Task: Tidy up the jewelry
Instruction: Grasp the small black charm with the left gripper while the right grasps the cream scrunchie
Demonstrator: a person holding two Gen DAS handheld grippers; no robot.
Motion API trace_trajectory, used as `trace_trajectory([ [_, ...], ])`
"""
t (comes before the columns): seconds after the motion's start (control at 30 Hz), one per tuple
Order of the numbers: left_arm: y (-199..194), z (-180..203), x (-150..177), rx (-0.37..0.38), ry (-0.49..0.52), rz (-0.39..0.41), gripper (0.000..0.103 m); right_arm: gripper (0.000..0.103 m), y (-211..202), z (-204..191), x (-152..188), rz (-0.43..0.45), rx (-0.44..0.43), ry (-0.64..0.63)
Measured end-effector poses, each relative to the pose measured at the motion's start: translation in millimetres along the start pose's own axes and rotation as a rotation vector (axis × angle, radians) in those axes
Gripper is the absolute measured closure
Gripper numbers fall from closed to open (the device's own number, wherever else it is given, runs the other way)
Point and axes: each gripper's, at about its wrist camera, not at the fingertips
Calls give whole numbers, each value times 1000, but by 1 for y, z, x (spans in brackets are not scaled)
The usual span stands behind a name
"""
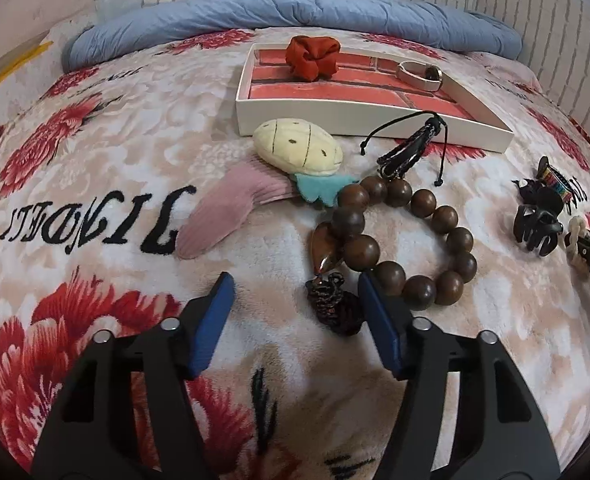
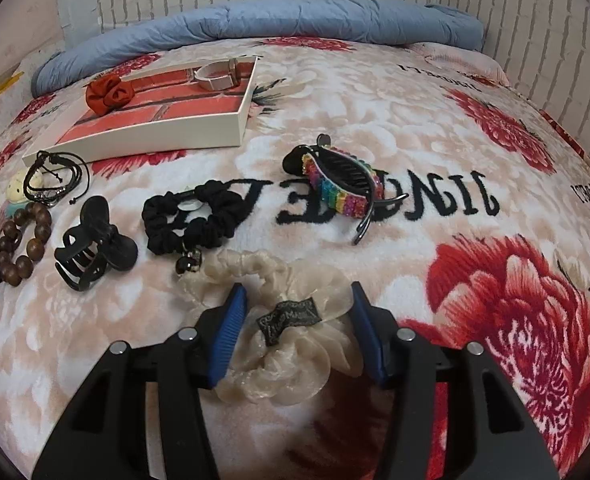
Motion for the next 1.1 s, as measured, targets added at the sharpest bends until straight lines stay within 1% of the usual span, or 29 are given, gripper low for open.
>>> trace_trajectory([
  [0.03,-1,1,0,5,4,4,50,56,0,0,0,0,1,-4],
  [0.07,-1,1,0,10,7,5,54,57,0,-1,0,0,3,-6],
  [0.1,-2,2,0,7,11,7,55,59,0,-1,0,0,3,-9],
  [0.13,-2,3,0,4,15,9,59,61,0,-1,0,0,3,-11],
  [0.17,-3,3,0,8,18,10,69,62,0,-2,0,0,4,-15],
  [0.2,-3,3,1,17,20,9,75,64,0,-2,0,0,4,-17],
  [0.23,-3,4,1,41,26,3,80,67,0,-3,-1,2,2,-22],
  [0.3,-4,6,2,32,32,6,80,71,0,-4,-1,4,1,-27],
  [0.43,-5,5,2,39,18,7,82,81,-2,-6,0,12,-2,-36],
  [0.63,-11,-2,3,18,-9,34,86,82,-6,-3,0,32,-15,-24],
  [0.8,-16,-12,3,27,-54,56,86,82,-12,-2,1,59,-19,-21],
  [0.93,-27,-15,3,24,-60,101,86,82,-16,-1,-1,78,-31,-18],
  [1.1,-33,-21,1,5,-68,128,86,82,-21,-2,-2,97,-38,-23],
])
Point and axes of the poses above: each gripper's, at about its wrist camera, not at the fingertips, and y roughly the way its jaws point, z to its right, x to its underside, and after that the axes turned 8 degrees about -x, right-handed
